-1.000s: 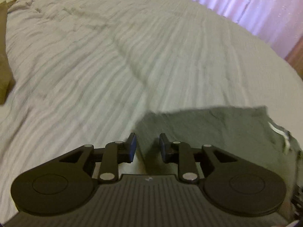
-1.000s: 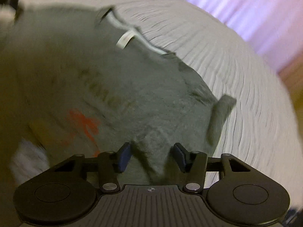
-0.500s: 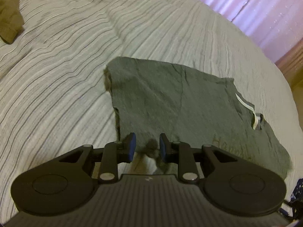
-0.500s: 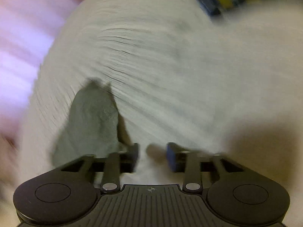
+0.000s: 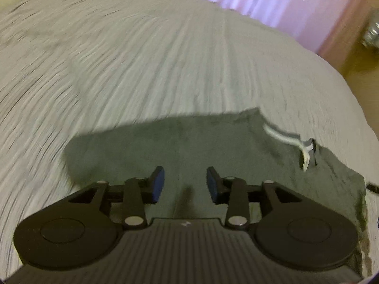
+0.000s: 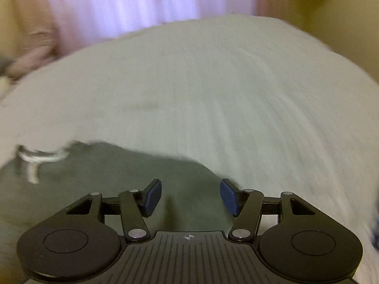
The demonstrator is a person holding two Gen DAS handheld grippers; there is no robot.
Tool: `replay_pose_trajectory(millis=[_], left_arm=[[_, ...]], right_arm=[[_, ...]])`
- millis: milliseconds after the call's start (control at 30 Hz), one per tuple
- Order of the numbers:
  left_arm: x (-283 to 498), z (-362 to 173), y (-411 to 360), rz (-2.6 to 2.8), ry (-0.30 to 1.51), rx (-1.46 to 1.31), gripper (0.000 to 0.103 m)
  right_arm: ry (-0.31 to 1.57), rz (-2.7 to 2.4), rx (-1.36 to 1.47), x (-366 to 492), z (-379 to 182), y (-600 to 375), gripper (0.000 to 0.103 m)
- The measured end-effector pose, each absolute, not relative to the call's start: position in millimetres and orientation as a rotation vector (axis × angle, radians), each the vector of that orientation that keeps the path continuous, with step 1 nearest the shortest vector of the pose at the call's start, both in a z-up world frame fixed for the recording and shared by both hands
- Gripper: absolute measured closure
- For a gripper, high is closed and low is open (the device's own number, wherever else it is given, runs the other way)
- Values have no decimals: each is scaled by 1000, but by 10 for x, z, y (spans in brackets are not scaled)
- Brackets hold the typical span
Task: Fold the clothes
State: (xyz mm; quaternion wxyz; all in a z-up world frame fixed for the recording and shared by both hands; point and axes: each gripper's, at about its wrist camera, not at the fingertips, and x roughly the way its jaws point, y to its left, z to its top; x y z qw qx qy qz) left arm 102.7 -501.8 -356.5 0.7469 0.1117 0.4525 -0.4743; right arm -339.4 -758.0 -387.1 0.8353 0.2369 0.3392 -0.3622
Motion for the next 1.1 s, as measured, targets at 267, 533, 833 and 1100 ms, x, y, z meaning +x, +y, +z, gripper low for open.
replay_pose_trajectory(millis=[267,533,833,1100], left_arm=[[1139,-3770,-6093,-1282,893,453,58],[1130,-4090,-6428,-1402,861,515,102],[954,-4171,-6465,-1245,728,500,73],[1041,-3795,-5645,-1303,925,185,95]], right_arm=[[833,-425,364,-2192,-4110,-7789,44],[820,-323,466,-1959,-4392,-8029,103],[770,-610,447,-2059,-4468,-7973,89],[767,-475,401,-2657,-4064,-7258,47]])
